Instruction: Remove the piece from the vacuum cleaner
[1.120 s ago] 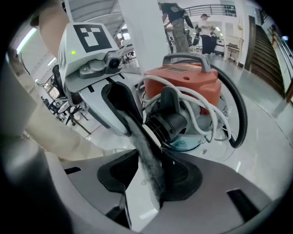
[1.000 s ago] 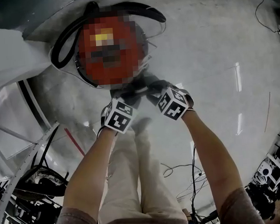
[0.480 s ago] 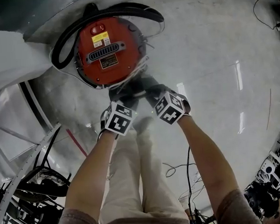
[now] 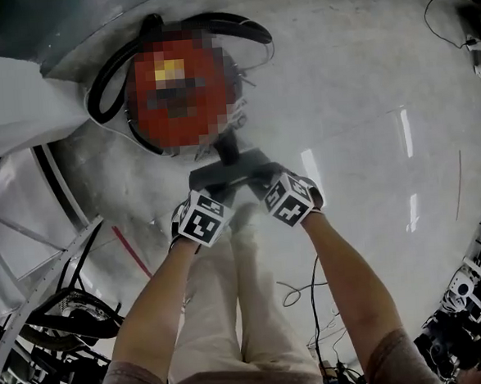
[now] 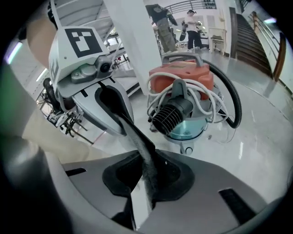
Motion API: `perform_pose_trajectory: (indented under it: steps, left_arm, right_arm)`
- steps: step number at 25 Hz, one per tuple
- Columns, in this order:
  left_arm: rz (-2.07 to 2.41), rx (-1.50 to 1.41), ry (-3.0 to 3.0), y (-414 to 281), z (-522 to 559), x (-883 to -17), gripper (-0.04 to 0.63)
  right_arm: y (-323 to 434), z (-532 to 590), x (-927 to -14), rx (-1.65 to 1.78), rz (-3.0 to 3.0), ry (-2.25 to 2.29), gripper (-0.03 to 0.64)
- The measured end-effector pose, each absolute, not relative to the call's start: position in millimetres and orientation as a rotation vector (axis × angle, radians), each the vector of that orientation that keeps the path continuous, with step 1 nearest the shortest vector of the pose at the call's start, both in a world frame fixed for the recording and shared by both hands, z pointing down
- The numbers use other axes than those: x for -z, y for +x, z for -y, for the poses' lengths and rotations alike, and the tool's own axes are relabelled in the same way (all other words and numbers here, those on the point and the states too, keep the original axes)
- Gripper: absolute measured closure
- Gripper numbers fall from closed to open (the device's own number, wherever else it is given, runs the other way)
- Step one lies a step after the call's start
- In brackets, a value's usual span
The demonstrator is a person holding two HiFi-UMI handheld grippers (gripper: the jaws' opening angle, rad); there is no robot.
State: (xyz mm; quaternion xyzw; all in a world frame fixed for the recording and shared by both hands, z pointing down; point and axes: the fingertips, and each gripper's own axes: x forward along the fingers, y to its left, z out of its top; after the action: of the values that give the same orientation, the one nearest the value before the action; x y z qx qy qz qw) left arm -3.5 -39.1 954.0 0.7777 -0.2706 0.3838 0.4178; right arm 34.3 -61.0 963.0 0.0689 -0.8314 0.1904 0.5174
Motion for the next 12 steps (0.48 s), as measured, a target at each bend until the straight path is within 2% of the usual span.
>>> perform_pose_trajectory:
  steps: [4, 12]
  left_arm:
    - [0.669, -0.986, 2.006, -2, 45, -926, 0.526]
    - [0.578, -0.991, 2.128, 2, 51, -795, 0.522]
  right_arm:
    - [38, 62, -935, -0.517, 2.025, 0.254, 0.563]
    - [45, 62, -807, -0.550, 2.161, 0.384, 0.561]
